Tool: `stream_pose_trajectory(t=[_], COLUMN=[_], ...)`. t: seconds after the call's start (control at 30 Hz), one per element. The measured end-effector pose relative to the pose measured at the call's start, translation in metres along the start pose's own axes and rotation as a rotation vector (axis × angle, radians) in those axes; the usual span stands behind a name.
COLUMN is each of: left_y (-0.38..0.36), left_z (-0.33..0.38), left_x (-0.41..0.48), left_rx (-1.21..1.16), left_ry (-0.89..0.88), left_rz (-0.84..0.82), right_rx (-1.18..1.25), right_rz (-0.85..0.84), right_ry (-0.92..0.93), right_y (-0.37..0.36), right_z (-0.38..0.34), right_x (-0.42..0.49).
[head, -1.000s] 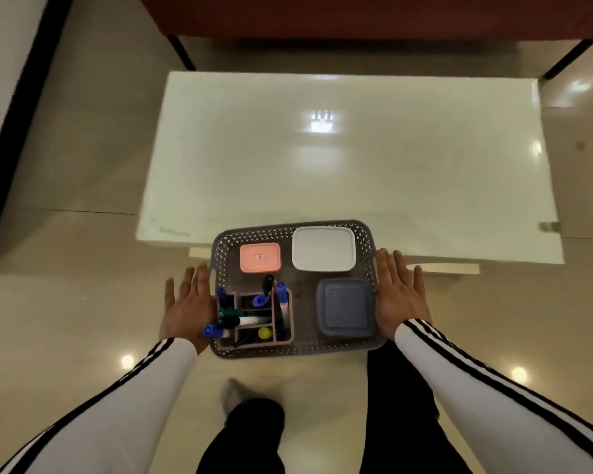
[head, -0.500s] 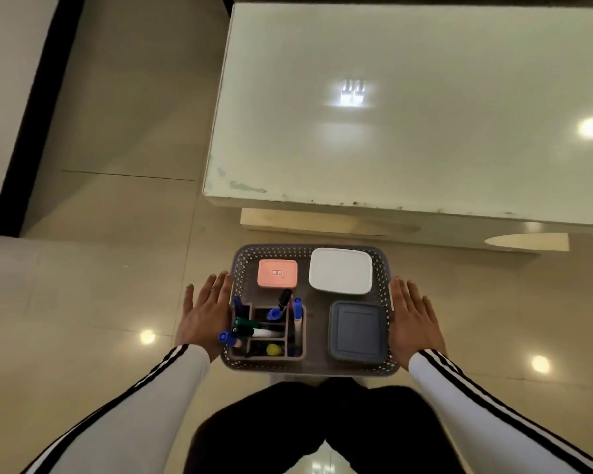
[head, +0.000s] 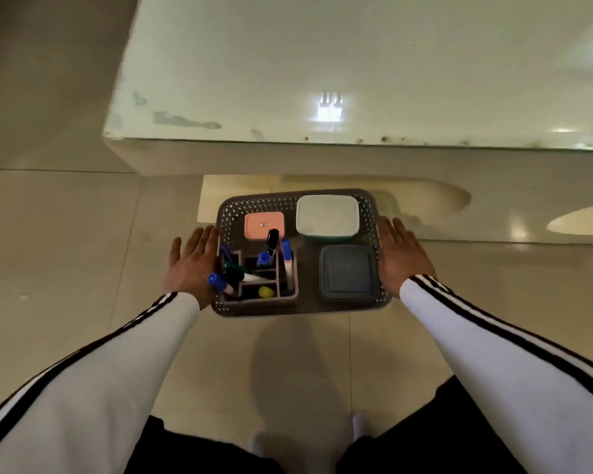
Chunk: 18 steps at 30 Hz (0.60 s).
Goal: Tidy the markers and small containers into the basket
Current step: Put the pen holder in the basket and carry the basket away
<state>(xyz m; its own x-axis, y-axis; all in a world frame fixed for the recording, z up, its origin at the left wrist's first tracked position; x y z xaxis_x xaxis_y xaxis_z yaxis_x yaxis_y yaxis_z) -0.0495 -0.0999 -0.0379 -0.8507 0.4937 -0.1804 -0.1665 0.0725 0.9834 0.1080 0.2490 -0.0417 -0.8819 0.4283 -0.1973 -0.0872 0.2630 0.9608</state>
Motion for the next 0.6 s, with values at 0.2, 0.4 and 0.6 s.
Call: stream_pose_trajectory(t=[0.2,0.4,0.6], left_y=[-0.029,-0.028,-0.029], left_z=[-0.001,-0.001,-0.004], left_x=[0.077,0.119,0.127], left_rx=[-0.021,-0.105,-0.292], left_ry=[-0.058,-0.064,0.029], left_rz=[0.17,0.254,0.293], right_rx=[-0.014,0.102,0.157], right_rz=[0.102,0.174,0.165], right_ry=[-0.049,-0.122,-0.144], right_y=[-0.029,-0.03,-0.028], right_z=[0.015,0.018,0.023], right_x=[0.06,0.089,0.105])
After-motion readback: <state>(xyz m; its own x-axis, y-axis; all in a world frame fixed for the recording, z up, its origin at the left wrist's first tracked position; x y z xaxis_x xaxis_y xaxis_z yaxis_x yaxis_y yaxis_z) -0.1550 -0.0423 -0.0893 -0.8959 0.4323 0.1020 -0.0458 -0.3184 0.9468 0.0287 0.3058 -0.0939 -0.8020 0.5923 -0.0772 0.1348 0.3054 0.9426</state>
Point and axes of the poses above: each hand's wrist, its own x-axis towards the middle knuckle, its own y-axis out of the back of the hand, z = x × y, the point moved 2 cm from there along x, towards the middle knuckle, and after that the axes turned 12 degrees about z, right-handed, at the moved point
